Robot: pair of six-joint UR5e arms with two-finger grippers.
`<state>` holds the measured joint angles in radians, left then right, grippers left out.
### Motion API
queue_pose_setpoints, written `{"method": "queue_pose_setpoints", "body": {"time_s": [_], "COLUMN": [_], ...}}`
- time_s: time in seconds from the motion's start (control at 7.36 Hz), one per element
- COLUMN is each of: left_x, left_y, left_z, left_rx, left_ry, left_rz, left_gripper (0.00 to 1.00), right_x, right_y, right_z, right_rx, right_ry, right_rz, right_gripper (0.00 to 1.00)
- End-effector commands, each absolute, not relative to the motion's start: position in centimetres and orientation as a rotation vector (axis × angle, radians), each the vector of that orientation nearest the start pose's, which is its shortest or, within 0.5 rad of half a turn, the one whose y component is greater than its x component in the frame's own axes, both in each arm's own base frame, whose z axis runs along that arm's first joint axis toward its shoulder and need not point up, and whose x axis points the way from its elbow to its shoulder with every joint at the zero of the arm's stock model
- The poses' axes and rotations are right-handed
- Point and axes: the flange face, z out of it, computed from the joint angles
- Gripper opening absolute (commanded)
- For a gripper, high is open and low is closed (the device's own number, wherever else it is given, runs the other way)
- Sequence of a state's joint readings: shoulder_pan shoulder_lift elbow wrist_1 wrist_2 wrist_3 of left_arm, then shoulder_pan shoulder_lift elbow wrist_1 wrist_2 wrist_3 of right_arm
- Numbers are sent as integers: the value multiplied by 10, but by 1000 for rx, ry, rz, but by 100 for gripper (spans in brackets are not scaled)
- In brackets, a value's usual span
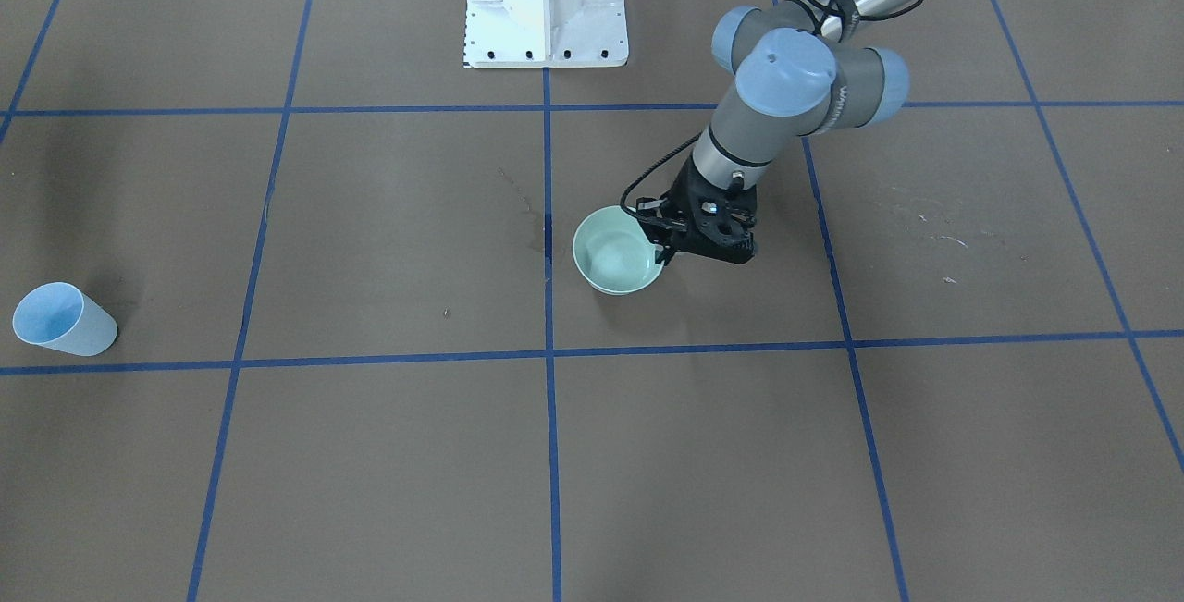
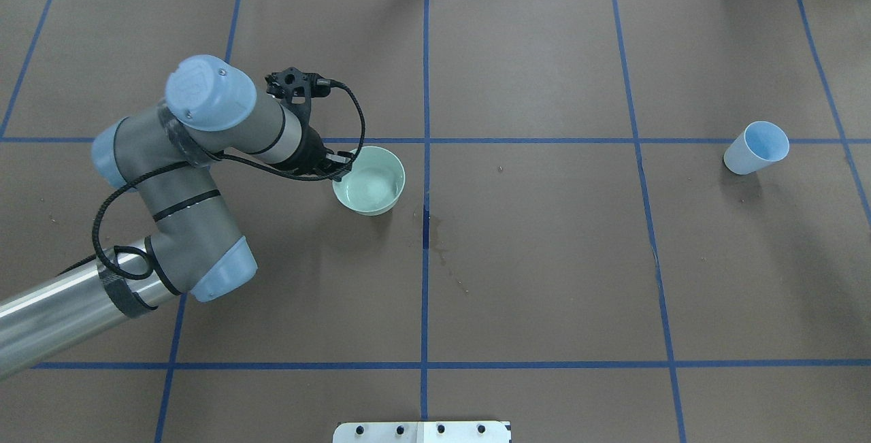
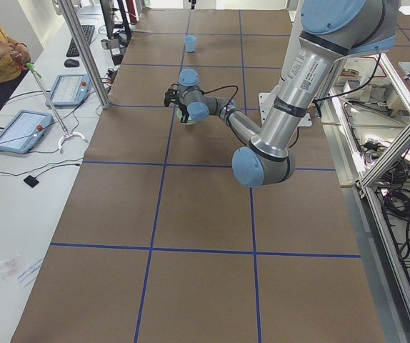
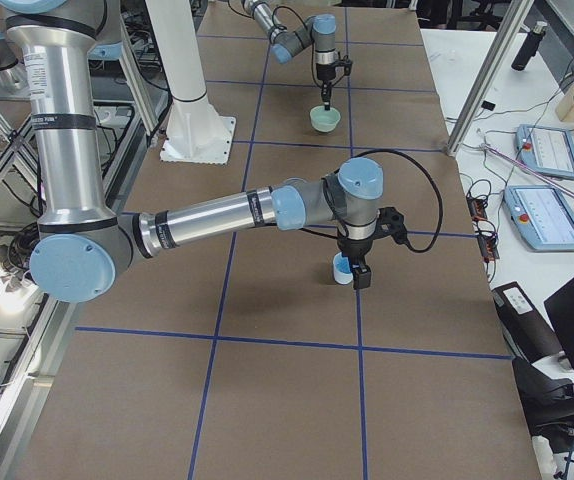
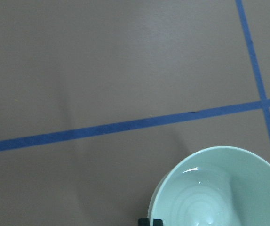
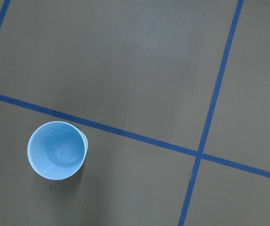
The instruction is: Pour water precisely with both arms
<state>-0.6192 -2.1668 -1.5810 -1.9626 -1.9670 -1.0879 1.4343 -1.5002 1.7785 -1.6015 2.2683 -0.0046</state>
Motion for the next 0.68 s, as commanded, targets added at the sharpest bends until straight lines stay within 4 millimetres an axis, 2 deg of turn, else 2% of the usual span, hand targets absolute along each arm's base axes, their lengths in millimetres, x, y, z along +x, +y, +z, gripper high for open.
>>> {"method": "queue_pose_setpoints", "body": {"time_s": [0.0,0.14,0.27,0.41,0.54], "left_x": [566,574,579,580,580], "left_y": [-440,-433,-428,-429,-428], "left_z": [201,192,195,198,199], "left_rx": [176,176,171,168,168], "left_ry": [1001,997,993,988,987], "left_rz": [57,61,69,68,71], "left_gripper": [0,0,0,11,17], "right_x": [-3,-3,-3,-3,-4], "right_y": [-527,-527,-528,-527,-527], "right_z": [528,529,528,530,528], "right_rx": [191,189,190,188,188], "right_ry": [-713,-714,-714,-714,-725], "right_rz": [-221,-221,-221,-220,-222], "right_gripper": [100,100,100,100,100]}}
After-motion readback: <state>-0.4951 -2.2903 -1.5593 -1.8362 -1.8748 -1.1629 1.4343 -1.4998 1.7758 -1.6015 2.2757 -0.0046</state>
